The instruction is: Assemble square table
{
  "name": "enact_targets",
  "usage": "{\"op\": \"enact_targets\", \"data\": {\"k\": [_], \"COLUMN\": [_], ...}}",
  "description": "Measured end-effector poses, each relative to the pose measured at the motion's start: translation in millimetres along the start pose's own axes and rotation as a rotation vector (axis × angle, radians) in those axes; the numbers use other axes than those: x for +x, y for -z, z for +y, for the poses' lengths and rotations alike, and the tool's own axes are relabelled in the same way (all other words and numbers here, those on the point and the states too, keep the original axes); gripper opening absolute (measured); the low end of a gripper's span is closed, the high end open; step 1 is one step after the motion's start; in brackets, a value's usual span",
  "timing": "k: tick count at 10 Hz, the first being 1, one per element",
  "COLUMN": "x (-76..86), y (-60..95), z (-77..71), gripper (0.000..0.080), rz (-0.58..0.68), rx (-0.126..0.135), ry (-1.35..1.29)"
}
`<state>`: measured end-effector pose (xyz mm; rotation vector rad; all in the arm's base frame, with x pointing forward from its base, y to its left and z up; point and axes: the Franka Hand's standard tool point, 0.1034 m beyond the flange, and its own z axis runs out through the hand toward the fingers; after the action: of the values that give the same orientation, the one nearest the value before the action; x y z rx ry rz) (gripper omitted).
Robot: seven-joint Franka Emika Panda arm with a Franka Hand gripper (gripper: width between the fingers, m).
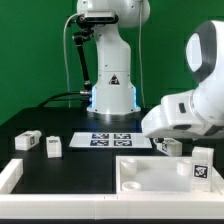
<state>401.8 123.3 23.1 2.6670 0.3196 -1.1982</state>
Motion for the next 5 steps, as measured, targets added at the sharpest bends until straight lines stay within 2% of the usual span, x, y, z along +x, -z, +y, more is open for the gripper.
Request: {"op": "enact_targets", "data": {"k": [2,4,5], "x": [0.0,1.2,1.2], "y": [-9.9,-12.7,-12.9], "z": [2.6,4.5,5.4], "gripper": [0.0648,0.0648,0.0526], "rz": [-0.020,-0.025,-0.025], "rx": [0.009,0.007,0.009], "ry": [-0.020,-0.033,-0.035]}}
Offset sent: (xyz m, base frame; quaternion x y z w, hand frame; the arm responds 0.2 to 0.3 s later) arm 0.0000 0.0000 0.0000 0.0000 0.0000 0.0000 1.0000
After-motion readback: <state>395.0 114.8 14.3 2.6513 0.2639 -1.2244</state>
